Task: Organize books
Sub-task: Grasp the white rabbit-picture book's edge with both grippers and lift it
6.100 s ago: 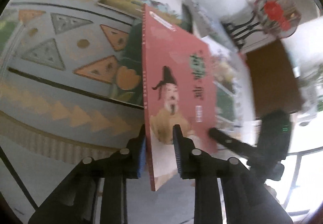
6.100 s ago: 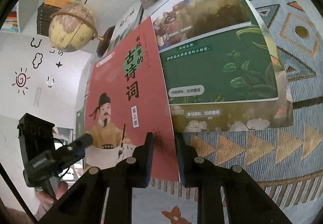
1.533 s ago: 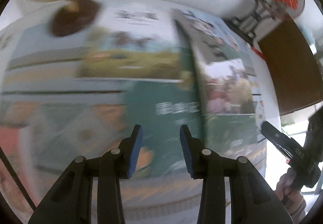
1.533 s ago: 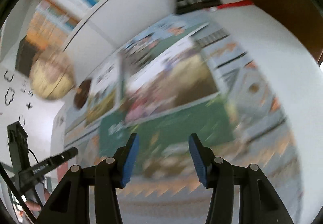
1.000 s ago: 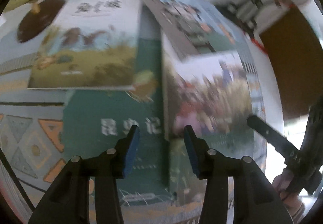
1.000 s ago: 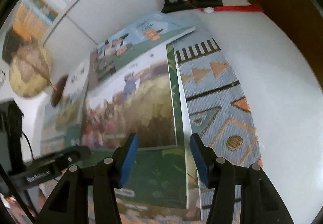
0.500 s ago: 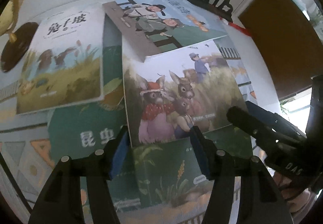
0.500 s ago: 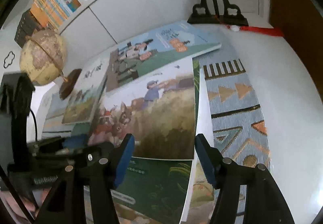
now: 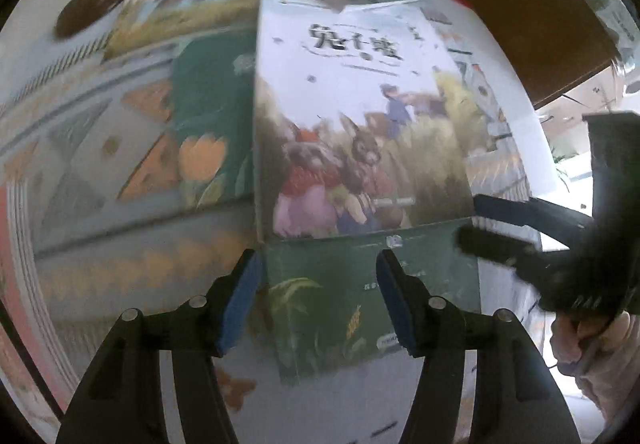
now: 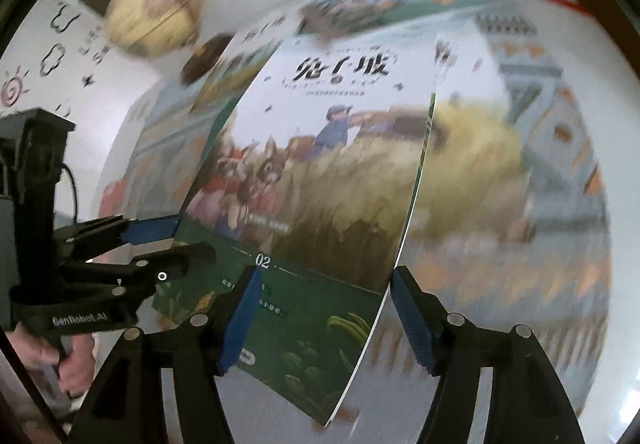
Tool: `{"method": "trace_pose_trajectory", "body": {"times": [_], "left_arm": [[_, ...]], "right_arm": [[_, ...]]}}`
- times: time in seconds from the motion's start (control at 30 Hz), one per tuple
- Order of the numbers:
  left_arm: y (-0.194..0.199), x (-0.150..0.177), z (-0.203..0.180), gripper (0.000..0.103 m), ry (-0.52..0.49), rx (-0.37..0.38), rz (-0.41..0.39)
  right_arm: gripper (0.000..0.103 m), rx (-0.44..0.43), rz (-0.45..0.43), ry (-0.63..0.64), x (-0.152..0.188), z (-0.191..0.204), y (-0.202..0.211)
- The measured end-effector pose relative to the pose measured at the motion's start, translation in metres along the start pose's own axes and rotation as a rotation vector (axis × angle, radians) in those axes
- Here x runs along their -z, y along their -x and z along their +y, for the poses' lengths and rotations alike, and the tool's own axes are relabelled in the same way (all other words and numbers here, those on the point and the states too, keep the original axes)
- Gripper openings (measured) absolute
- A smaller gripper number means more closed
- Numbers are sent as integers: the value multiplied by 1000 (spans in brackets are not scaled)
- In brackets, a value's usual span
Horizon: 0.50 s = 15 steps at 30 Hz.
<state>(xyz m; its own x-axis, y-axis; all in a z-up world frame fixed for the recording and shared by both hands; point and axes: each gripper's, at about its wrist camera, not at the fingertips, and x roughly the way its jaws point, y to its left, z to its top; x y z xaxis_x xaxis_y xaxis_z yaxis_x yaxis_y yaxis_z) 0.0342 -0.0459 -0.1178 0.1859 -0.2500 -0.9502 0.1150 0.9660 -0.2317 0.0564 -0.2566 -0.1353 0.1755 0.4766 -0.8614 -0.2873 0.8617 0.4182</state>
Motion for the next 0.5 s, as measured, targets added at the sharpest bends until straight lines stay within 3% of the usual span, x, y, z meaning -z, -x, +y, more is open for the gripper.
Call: {"method": "trace_pose_trajectory", "body": {"times": [0.07,0.13,0.23,0.3,0.37,0.5], "left_arm": [[3,-3,17,57,49,-10,-25],[-1,-16,33,57,106,10,-29],[-14,-38,41,57,123,-19,-36],[-16,-41,44,57,134,5,-41],[-21,-48,37,57,121,25,-40],[-21,-52,13,57,70,61,-25]], "right_arm": [[65,-24,-12,-28,14,-3,5],[65,5,-61,-76,18,-12,13],[65,-20,-124,-161,6,-28,20],[65,5,-148,-172,-6,-32,16],[65,21,-149,-193,-15,-35,8],[65,-34,-153,-232,-23,-31,-5]]}}
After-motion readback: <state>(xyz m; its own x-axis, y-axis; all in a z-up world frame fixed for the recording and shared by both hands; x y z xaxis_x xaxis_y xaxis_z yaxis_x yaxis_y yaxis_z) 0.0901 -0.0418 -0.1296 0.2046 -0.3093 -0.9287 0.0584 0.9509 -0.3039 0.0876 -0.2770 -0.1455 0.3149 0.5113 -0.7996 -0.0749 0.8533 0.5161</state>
